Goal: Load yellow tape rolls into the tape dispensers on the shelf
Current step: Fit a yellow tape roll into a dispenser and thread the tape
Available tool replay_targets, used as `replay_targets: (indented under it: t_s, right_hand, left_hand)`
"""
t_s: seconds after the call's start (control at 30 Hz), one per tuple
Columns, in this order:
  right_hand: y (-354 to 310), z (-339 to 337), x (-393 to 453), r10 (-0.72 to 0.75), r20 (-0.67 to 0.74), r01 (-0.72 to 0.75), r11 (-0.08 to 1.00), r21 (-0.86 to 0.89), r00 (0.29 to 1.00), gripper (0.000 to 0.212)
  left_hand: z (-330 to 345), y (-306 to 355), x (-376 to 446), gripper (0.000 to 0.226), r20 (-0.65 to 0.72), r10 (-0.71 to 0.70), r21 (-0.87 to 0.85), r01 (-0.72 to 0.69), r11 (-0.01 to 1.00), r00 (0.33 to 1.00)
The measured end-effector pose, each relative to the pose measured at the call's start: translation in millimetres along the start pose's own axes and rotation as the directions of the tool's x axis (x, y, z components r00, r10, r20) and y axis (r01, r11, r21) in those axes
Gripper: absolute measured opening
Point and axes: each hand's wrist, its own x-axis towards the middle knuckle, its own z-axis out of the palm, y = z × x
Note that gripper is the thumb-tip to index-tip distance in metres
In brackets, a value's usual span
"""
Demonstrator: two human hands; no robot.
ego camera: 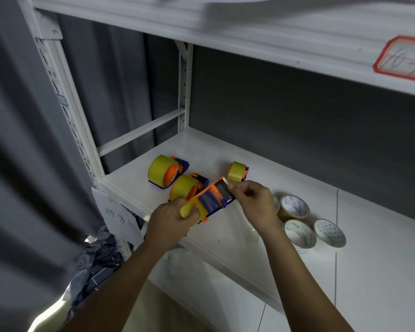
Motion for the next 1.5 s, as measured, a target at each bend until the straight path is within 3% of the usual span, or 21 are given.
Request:
replay_targets:
  t_s: [0.17, 0.37, 0.5, 0.67, 0.77, 0.93, 1.07, 1.17, 1.2, 1.3, 1.4, 1.5]
  right_hand:
    - [0, -2, 0, -0.040, -0.033, 0.042, 0.998, 0.039, 0.999, 0.015]
    - [-5, -7, 6, -0.056, 0.004, 0.055, 0.989, 0.135, 0.998, 0.005]
    - [-7, -9, 14, -0.050, 0.019, 0.050, 0.999, 0.008, 0.999, 0.014]
    - [-12, -13, 24, -0.094, 0.102, 0.119, 0.956, -0.269, 0.990, 0.015]
    - [-15, -15, 29, -0.085, 0.136, 0.123, 0.945, -0.303, 0.987, 0.020]
    - [-18, -16, 31, 0.015, 0.161, -0.015, 1.000, -0.004, 0.987, 0.017]
    - [-18, -13, 28, 0.077, 0.214, -0.108, 0.985, 0.135, 0.974, 0.016]
    - [-20, -17, 28, 0.164, 0.309, -0.235, 0.950, 0.207, 0.937, 0.007]
    - [-20, -19, 29, 0.191, 0.333, -0.275, 0.935, 0.225, 0.923, 0.006]
    - [-18, -22, 30, 0.237, 0.362, -0.360, 0.875, 0.323, 0.901, 0.019]
    - [-13, -18, 28, 0.254, 0.340, -0.384, 0.831, 0.402, 0.906, 0.029]
    - [-9, -9, 25, 0.235, 0.305, -0.329, 0.893, 0.309, 0.923, 0.024]
  left_hand:
    - [-4, 6, 0, 0.045, 0.002, -0.019, -0.046, 0.019, 0.999, 1.000]
    - [-3, 5, 1, 0.036, 0.018, -0.032, -0.055, 0.033, 0.998, 0.999]
    - [-3, 2, 5, 0.035, 0.089, -0.056, -0.056, 0.061, 0.997, 0.994]
    - [-6, -8, 10, 0.021, 0.326, -0.079, -0.276, 0.175, 0.945, 0.942]
    - [-12, -10, 11, 0.012, 0.407, -0.045, -0.308, 0.183, 0.933, 0.912]
    - [-19, -12, 13, 0.015, 0.458, -0.045, -0.365, 0.234, 0.901, 0.888]
    - [-18, -10, 11, 0.019, 0.325, -0.135, -0.358, 0.254, 0.898, 0.936]
    - [-17, -12, 9, 0.060, 0.230, -0.201, -0.405, 0.281, 0.870, 0.952]
    - [-16, -13, 8, 0.063, 0.221, -0.221, -0.438, 0.299, 0.848, 0.950]
    - [-15, -12, 9, 0.041, 0.185, -0.260, -0.473, 0.318, 0.822, 0.948]
    - [-16, -13, 11, 0.039, 0.153, -0.270, -0.457, 0.310, 0.834, 0.951]
    - [-20, -13, 13, 0.034, 0.177, -0.258, -0.448, 0.311, 0.838, 0.950]
